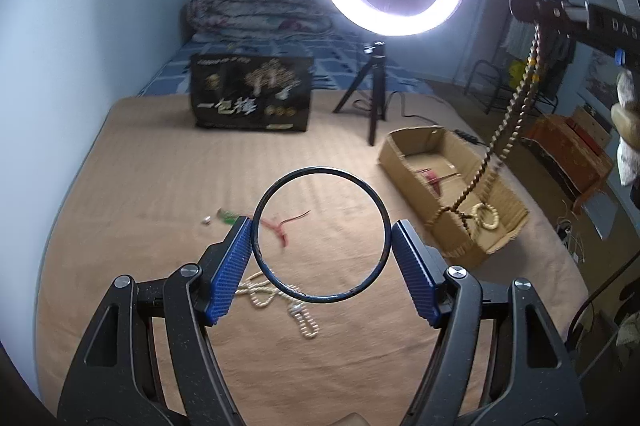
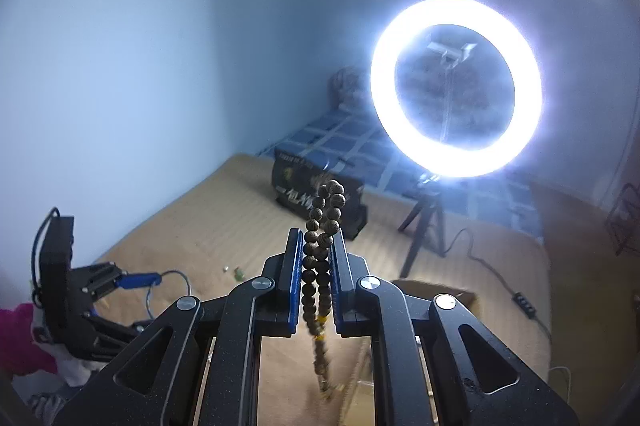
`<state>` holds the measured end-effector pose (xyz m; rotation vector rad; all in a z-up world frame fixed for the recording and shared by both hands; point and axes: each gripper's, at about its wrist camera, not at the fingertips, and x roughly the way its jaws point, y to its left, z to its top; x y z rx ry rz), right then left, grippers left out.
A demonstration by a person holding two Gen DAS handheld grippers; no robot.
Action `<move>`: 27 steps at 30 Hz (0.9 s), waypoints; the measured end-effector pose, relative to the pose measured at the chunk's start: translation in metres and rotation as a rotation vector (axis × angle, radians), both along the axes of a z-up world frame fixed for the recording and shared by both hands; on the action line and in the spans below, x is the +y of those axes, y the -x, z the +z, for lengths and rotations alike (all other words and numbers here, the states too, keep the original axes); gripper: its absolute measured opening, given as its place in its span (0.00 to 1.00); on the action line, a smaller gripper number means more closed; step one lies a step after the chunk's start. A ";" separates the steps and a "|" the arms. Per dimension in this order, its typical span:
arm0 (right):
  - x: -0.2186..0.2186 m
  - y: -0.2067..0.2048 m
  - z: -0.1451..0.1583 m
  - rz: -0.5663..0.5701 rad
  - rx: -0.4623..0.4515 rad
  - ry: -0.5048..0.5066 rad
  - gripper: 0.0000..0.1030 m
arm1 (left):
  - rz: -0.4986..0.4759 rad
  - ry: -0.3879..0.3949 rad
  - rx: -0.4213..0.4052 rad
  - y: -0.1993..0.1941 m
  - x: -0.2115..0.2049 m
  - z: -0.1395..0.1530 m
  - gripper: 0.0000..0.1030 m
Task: Organize jewelry
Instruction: 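Lift the brown bead strand with the right gripper over the box while the left gripper carries the bangle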
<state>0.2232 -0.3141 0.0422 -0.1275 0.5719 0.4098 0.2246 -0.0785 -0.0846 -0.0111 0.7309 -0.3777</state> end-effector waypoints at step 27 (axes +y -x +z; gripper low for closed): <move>-0.116 -0.045 -0.005 -0.235 -0.027 0.025 0.05 | -0.271 -0.039 0.017 -0.027 -0.163 -0.012 0.71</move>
